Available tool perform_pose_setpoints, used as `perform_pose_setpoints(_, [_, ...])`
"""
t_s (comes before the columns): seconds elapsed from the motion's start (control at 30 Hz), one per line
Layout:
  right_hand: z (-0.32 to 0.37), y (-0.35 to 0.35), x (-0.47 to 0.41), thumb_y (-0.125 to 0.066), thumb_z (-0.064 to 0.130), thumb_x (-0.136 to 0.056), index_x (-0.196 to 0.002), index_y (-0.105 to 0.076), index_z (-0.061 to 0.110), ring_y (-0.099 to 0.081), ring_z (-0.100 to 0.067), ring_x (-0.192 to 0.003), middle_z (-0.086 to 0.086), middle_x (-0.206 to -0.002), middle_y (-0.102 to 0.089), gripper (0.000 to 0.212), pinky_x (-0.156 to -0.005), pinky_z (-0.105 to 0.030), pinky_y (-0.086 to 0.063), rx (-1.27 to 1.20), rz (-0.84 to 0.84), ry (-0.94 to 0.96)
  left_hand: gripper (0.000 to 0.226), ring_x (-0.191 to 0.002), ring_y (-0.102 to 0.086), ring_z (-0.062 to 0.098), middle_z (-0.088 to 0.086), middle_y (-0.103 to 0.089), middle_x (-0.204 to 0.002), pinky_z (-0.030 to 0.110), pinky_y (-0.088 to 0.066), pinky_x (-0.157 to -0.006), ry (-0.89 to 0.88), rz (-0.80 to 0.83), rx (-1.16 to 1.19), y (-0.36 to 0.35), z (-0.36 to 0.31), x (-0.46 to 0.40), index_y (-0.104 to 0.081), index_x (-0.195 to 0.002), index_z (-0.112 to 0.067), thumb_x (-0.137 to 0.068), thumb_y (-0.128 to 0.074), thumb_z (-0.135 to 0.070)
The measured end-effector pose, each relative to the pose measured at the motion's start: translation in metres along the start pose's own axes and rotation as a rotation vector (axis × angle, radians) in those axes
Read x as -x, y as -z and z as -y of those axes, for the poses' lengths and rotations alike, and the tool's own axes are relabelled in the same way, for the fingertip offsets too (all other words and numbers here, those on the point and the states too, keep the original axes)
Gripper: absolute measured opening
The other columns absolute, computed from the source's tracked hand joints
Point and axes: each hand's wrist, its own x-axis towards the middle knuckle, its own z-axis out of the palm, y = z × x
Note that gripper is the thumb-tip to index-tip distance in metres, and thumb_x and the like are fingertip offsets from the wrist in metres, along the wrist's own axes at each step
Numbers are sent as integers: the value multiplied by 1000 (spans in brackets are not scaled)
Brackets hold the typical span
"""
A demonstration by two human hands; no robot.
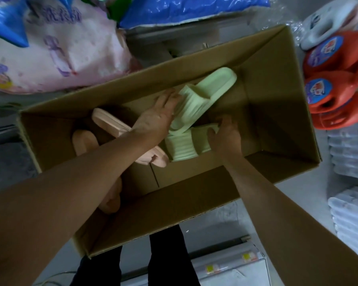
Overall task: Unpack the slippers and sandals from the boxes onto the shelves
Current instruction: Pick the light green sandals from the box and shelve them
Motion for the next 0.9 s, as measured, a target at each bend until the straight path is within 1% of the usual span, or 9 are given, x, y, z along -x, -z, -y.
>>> perform_pose_setpoints(0.13, [-13, -43, 25, -49, 41, -99, -126, -58, 17, -51, -29, -114, -10, -131, -49, 38, -86, -33, -42, 196, 253, 227, 64, -147, -11, 31, 3, -8, -162, 41, -18, -119, -117, 180, -119, -15, 2, -34, -12, -154, -23, -100, -45, -19])
perform_pose_setpoints(0.37, [-22, -26, 14, -43, 15, -98, -110, -55, 6, -45, -25, -111, -13, -128, -48, 19, -98, -39, -42, 337, 171, 345, 62, -140, -23, 35, 10, -21, -153, 42, -24, -113, -58, 205, -167, -17, -1, -66, -14, -153, -33, -99, -45, -33])
perform_pose_setpoints(0.47, [-22, 0, 9, -48, 2, -87, -95, -64, -1, -53, -30, -90, -22, -106, -60, 18, -80, -43, -53, 232, -10, 365, 48, -141, -18, 36, 10, -18, -154, 47, -28, -113, -96, 228, -165, -17, -8, -77, -37, -142, -35, -97, -52, -33])
perform_pose_setpoints(0.53, [-31, 8, 6, -62, -10, -63, -71, -62, -4, -62, -48, -74, -29, -82, -62, 11, -58, -52, -58, 102, 157, 319, 29, -142, -17, 34, 7, -20, -155, 46, -31, -111, -185, 224, -222, -16, -12, -81, -52, -122, -24, -94, -56, -30])
perform_pose_setpoints(0.57, [-40, 9, -1, -68, -12, -54, -68, -61, -4, -63, -51, -71, -30, -75, -62, 18, -58, -55, -57, 82, 142, 341, 23, -142, -18, 33, 6, -22, -155, 44, -32, -110, -227, 237, -238, -15, -13, -80, -54, -115, -22, -93, -57, -30])
perform_pose_setpoints(0.67, [-37, 23, 10, -79, 6, -70, -93, -63, 0, -62, -44, -92, -26, -96, -61, 29, -84, -49, -54, -240, 123, 187, 16, -120, -44, 31, 6, -48, -128, 40, -41, -95, -267, 259, -94, -5, -15, -64, -51, -104, -21, -93, -57, -31])
perform_pose_setpoints(0.73, [-31, 31, 23, -61, 32, -93, -112, -59, 9, -54, -28, -110, -10, -121, -52, 30, -96, -40, -46, -385, 26, 45, 12, -100, -50, 25, 2, -53, -104, 39, -43, -83, -254, 233, -6, 11, -15, -45, -47, -96, -24, -94, -55, -33])
perform_pose_setpoints(0.77, [-32, 36, 25, -54, 40, -96, -113, -58, 15, -51, -23, -111, -5, -124, -49, 31, -97, -40, -44, -450, 112, -51, 11, -96, -50, 22, 0, -53, -101, 39, -43, -81, -259, 215, 9, 20, -14, -35, -45, -95, -27, -95, -53, -34])
perform_pose_setpoints(0.9, [-25, 55, 38, -48, 58, -78, -126, -56, 21, -52, -24, -113, -3, -128, -48, 60, -97, -42, -45, -466, 269, -122, 12, -95, -52, 14, -7, -53, -102, 30, -40, -79, -195, 202, 184, 57, -18, 8, -53, -101, -28, -98, -47, -38])
